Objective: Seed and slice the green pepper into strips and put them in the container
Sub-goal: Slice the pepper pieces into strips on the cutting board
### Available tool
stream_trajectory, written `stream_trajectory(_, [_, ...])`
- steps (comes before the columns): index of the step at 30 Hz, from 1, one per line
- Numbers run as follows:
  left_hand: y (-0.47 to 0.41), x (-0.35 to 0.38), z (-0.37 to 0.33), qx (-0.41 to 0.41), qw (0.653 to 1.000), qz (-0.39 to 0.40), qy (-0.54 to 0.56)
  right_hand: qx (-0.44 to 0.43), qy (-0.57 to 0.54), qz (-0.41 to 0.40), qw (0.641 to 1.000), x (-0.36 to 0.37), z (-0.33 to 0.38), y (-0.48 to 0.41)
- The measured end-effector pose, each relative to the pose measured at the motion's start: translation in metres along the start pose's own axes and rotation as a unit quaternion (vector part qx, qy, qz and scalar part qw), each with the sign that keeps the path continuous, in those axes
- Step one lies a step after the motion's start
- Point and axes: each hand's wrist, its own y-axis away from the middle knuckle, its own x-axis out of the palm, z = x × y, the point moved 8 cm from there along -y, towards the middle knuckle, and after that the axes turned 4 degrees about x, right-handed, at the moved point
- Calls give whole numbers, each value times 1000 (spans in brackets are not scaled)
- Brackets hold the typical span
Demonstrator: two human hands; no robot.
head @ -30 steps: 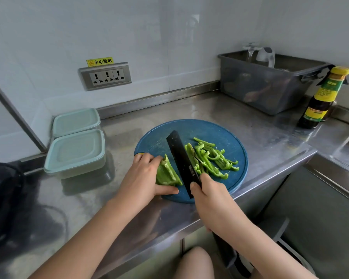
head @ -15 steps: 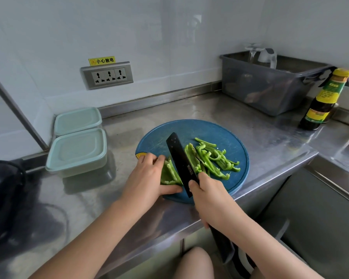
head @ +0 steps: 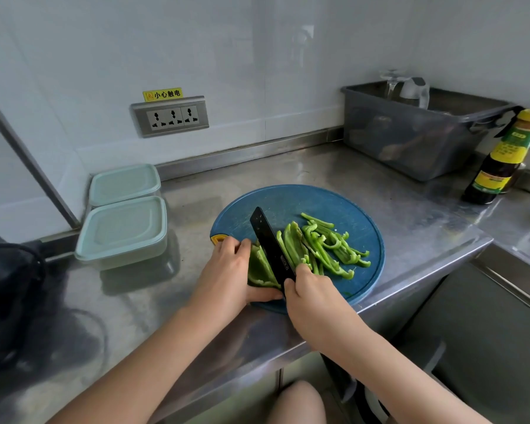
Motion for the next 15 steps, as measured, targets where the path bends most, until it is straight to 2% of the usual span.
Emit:
stream_trajectory(4, [-2,2,4,-5,999,-2,36,-9,47,5,999,3,10,-1])
stream_trajectory(9, [-5,6,9,-25,995,8,96,-68,90,17,993,2,27,3])
stream_trajectory(15, [-5,10,11,-24,996,12,87,-61,95,38,993,1,31,0])
